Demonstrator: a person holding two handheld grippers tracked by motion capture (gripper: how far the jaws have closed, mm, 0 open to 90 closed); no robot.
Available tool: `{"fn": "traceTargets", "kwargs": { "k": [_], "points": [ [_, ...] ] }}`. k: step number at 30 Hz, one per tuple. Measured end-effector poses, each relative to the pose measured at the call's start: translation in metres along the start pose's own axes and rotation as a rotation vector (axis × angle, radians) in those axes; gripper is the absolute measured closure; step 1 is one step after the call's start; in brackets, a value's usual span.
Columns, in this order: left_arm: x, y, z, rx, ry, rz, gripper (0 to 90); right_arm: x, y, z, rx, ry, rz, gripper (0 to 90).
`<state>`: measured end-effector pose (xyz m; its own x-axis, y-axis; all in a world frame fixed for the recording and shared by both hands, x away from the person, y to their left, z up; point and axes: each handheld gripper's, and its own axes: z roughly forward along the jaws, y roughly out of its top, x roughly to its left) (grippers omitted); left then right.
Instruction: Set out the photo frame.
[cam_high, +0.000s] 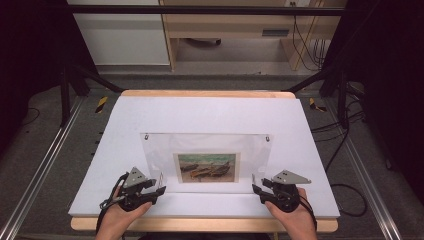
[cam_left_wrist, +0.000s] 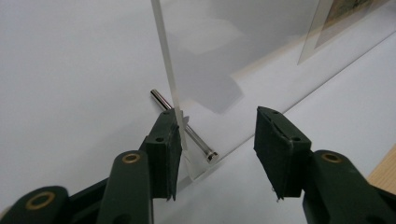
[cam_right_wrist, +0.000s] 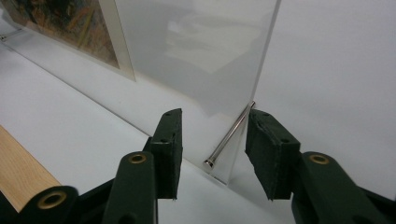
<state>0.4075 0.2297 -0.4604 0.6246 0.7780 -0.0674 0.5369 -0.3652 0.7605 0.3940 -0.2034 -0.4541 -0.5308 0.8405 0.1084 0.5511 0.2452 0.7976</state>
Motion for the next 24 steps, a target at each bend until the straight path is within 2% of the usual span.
{"fn": "traceTargets", "kwargs": {
  "k": [4, 5, 6, 7, 8, 13, 16, 20, 24],
  "points": [
    [0.000, 0.001, 0.000, -0.014, 0.011, -0.001, 40.4, 0.000, 0.001, -0.001, -0.013, -0.009, 0.001, 45.0],
    [0.000, 0.001, 0.000, -0.014, 0.011, -0.001, 38.2, 0.000, 0.001, -0.001, -0.013, -0.009, 0.001, 45.0],
    [0.000, 0.002, -0.001, -0.020, 0.025, 0.008, 36.1, -0.001, 0.002, 0.000, -0.017, -0.014, -0.008, 40.7],
    [0.000, 0.002, -0.001, -0.020, 0.025, 0.008, 34.8, -0.001, 0.002, 0.000, -0.017, -0.014, -0.008, 40.7],
    [0.000, 0.003, -0.002, -0.030, 0.029, 0.008, 32.0, 0.000, 0.003, -0.001, -0.021, -0.017, -0.005, 35.7],
    [-0.001, 0.005, -0.005, -0.056, 0.012, 0.015, 20.4, 0.001, 0.003, -0.003, -0.033, -0.030, -0.021, 24.5],
    [0.000, 0.005, -0.006, -0.049, 0.009, 0.012, 14.6, -0.001, 0.002, -0.006, -0.037, -0.033, -0.030, 18.3],
    [0.000, 0.004, -0.009, -0.044, 0.011, 0.022, 12.3, -0.001, -0.002, -0.012, -0.049, -0.037, -0.059, 13.6],
    [0.001, 0.002, -0.013, -0.037, 0.024, 0.037, 12.2, -0.004, -0.006, -0.022, -0.059, -0.053, -0.082, 13.1]
  ]
}}
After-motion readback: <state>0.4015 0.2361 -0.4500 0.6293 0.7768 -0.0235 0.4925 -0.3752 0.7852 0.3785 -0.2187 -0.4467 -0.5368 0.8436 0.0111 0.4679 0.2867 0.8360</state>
